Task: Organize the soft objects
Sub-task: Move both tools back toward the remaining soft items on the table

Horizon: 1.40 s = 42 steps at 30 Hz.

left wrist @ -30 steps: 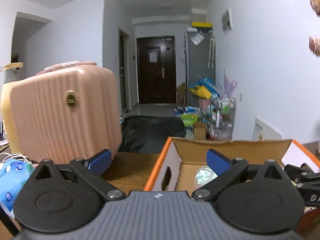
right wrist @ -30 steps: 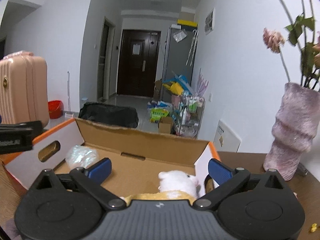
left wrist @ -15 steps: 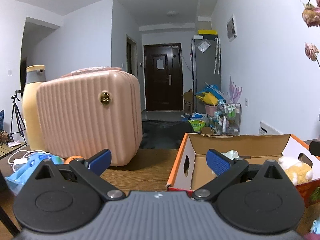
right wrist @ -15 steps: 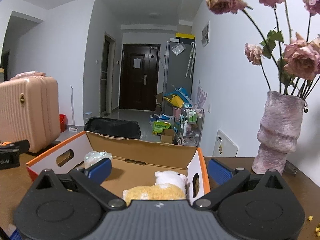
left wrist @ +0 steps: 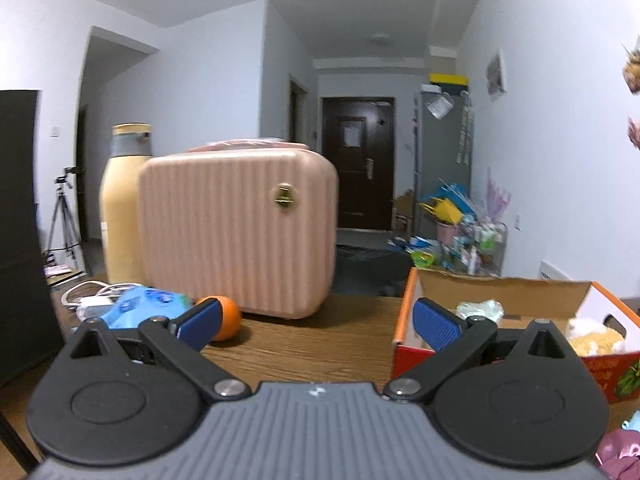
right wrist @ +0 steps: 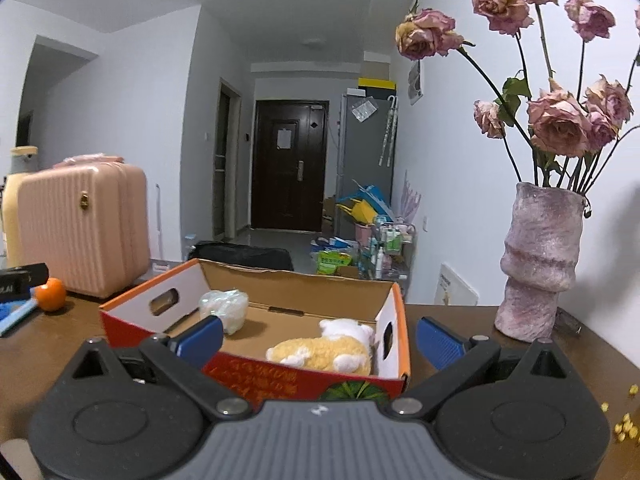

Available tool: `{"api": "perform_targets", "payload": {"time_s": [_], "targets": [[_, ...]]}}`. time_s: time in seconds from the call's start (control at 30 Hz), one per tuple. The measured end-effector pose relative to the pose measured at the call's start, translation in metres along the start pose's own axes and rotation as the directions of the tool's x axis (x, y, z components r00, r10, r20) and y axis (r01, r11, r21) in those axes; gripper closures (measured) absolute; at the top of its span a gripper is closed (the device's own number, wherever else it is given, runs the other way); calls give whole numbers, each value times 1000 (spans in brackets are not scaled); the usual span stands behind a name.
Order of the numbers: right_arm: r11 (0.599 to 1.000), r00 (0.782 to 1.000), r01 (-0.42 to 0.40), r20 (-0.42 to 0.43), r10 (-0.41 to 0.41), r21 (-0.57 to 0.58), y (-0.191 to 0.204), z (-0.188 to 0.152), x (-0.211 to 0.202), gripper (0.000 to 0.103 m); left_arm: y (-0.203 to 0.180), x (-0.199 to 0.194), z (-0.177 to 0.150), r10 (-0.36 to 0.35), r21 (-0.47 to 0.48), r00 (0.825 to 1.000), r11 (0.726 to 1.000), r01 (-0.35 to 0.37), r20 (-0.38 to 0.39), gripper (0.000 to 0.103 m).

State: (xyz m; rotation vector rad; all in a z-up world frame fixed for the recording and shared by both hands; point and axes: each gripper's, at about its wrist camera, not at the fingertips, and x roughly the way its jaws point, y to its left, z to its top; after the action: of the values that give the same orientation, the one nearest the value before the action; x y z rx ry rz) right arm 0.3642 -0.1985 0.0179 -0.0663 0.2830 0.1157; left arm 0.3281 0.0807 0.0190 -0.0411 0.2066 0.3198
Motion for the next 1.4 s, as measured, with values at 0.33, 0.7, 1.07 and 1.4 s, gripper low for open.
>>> {"api": "perform_targets", "payload": {"time_s": [0.33,0.7,1.07,1.4], "targets": [[999,1000,-28,10,28,30,2,-19,-38,0,33,-29,3,31,-74,999,997,-32,-5,0],[999,999,-34,6,33,21,9,-36,-76,0,42,-60,-7,-18,-42,997,999,14,-76,0],[998,998,-58,23,57,19,15,-47,-113,0,40,-96,-21,-97,-19,986,995,95,-138,0],[997,997,-74,17,74,35,17,-62,-144,0,40,-123,-34,-140,-1,970,990,143,-199,0]]}}
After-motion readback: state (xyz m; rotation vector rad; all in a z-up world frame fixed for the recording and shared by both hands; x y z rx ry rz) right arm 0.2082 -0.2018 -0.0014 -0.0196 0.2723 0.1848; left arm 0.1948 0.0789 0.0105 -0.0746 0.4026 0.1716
